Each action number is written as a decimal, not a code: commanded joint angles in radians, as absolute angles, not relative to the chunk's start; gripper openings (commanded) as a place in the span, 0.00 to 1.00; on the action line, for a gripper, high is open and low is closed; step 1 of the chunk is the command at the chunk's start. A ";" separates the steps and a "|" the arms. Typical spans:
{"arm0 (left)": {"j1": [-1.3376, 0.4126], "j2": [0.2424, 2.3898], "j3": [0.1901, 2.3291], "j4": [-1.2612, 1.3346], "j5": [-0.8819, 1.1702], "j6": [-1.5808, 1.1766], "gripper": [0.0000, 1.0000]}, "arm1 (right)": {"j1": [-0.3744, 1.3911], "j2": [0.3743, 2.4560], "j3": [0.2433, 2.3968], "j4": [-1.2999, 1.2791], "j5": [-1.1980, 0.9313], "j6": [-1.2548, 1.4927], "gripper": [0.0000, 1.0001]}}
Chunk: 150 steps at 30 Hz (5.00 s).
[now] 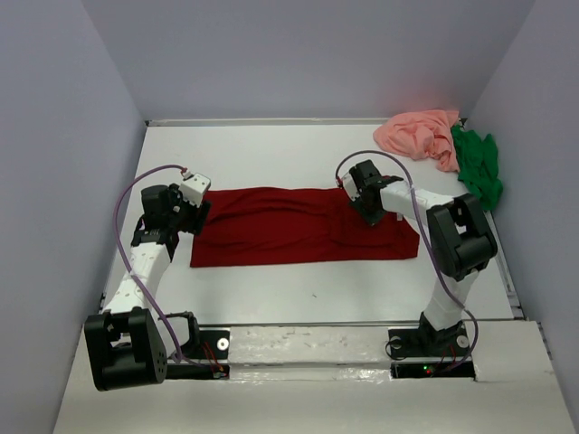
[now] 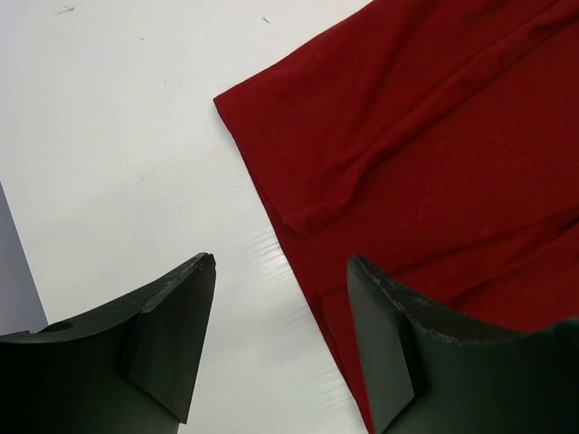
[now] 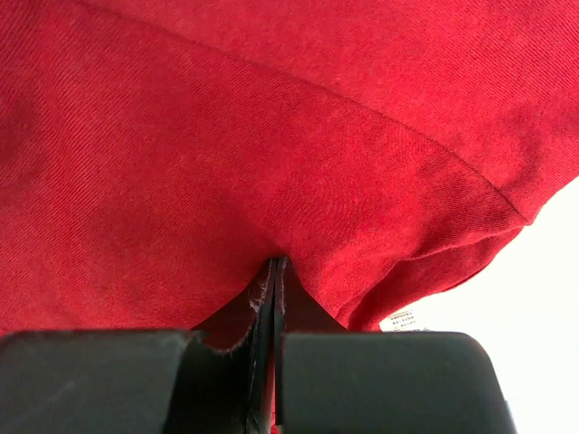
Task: Fold and stack the t-shirts
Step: Fold the other side of the tshirt into a rectangle
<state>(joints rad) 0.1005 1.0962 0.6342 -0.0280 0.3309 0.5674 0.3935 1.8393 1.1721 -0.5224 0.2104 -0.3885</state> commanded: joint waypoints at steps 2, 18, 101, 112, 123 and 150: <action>0.106 1.089 0.646 -0.021 0.339 0.575 0.72 | 0.373 1.899 1.204 -0.489 0.207 -0.388 0.00; 0.107 1.095 0.701 -0.063 0.364 0.554 0.72 | 0.235 2.095 1.391 -0.523 0.408 -0.399 0.00; -0.535 1.930 1.299 -0.031 0.275 0.905 0.72 | 0.109 1.453 0.971 -0.604 -0.172 -0.356 0.85; -0.535 1.940 1.310 -0.021 0.242 0.904 0.52 | 0.109 1.471 0.980 -0.614 -0.170 -0.357 0.84; -0.535 1.950 1.310 -0.032 0.247 0.897 0.57 | 0.109 1.480 0.973 -0.614 -0.173 -0.365 0.84; -0.557 1.878 1.312 -0.121 0.245 0.905 0.00 | 0.109 1.500 0.977 -0.621 -0.160 -0.362 0.83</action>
